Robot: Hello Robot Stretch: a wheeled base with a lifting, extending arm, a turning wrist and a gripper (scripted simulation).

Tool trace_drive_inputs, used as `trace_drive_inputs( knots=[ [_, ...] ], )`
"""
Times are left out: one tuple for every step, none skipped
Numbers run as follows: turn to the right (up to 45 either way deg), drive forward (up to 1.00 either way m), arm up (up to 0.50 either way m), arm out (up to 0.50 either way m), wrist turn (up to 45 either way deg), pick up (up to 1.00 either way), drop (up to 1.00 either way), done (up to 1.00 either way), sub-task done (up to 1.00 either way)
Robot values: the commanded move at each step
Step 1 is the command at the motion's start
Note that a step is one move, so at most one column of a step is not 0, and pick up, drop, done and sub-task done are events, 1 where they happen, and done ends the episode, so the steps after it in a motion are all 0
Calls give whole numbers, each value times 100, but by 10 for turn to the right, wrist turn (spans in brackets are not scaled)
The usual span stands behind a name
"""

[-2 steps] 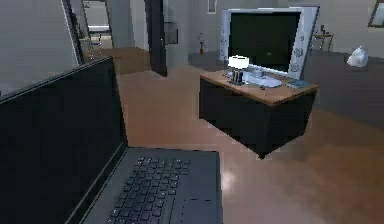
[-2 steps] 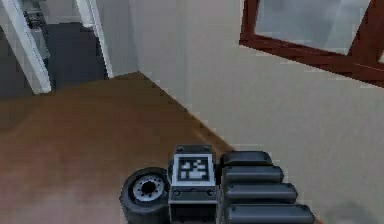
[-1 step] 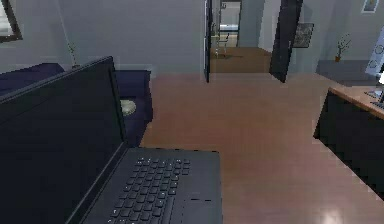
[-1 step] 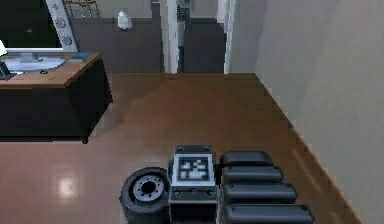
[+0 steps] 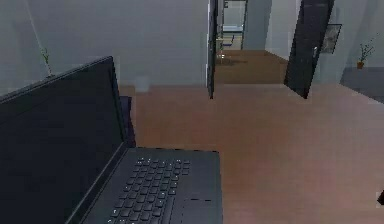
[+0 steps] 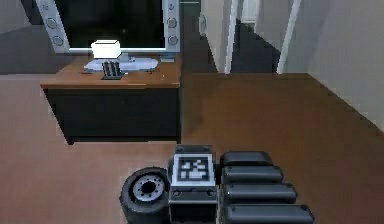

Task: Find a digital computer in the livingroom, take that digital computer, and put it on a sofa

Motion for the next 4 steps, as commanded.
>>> trace_drive_inputs(
  knots=[
    [0,50,0,0,0,0,0,0,0],
    [-450,0,0,0,0,0,0,0,0],
    [-450,0,0,0,0,0,0,0,0],
    [-450,0,0,0,0,0,0,0,0]
  ],
)
